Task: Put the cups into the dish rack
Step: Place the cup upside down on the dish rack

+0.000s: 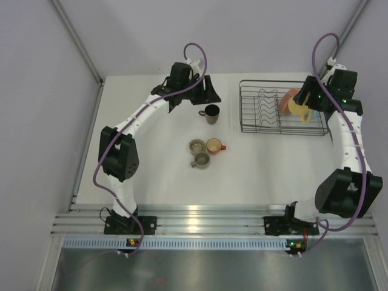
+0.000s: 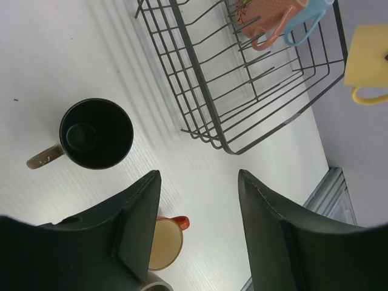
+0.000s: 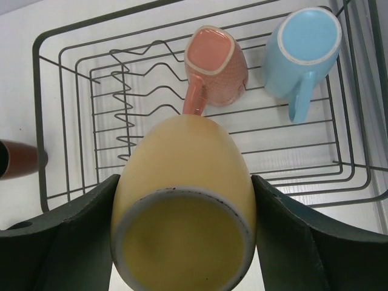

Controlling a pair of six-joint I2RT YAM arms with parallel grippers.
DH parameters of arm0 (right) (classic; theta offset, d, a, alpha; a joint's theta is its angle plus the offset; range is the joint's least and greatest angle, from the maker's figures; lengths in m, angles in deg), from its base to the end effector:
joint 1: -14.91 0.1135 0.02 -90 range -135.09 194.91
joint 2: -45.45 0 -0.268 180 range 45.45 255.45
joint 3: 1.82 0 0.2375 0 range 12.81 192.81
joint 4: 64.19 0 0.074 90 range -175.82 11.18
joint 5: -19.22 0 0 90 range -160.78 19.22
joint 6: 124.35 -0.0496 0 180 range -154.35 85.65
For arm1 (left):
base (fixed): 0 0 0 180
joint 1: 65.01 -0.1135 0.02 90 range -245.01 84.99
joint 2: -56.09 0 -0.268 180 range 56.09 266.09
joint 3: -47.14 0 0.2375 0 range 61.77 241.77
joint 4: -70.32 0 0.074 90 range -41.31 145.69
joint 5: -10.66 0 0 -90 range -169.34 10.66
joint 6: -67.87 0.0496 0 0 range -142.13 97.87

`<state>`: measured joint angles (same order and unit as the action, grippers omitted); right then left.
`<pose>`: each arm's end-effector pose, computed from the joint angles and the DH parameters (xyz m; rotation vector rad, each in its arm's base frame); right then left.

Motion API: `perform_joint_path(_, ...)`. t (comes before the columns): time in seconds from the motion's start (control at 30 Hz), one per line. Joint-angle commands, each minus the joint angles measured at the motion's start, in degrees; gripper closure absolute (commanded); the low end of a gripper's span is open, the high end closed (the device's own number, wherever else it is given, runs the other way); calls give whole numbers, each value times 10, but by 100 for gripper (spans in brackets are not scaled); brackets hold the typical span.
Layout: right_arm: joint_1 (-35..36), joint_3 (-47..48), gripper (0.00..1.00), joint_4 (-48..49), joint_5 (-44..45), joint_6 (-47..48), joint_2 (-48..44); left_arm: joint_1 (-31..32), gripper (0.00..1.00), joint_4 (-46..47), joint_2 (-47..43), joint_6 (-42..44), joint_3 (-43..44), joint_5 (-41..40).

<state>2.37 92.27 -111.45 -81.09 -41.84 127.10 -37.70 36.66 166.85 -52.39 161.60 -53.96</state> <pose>0.3083 -0.0595 0.3597 0.2765 2.1533 0.1455 0.3945 -0.2276 0.3201 0.2298 2.2093 -1.0476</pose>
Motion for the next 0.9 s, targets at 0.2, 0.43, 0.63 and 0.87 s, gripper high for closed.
perform_joint_path(0.2, -4, -15, 100, 58, 21, 12, 18, -2, 41, -2, -49, 14, -8, -17)
perform_joint_path(0.43, -5, -12, 100, 85, 20, 12, 51, -2, 41, -2, -49, 17, -10, -23)
perform_joint_path(0.63, -4, 17, 100, 94, 18, 8, 89, -5, 41, -3, -43, 15, -7, -21)
perform_joint_path(0.87, -5, 35, 100, 101, 14, 5, 120, -16, 41, -2, -37, 13, -4, -18)
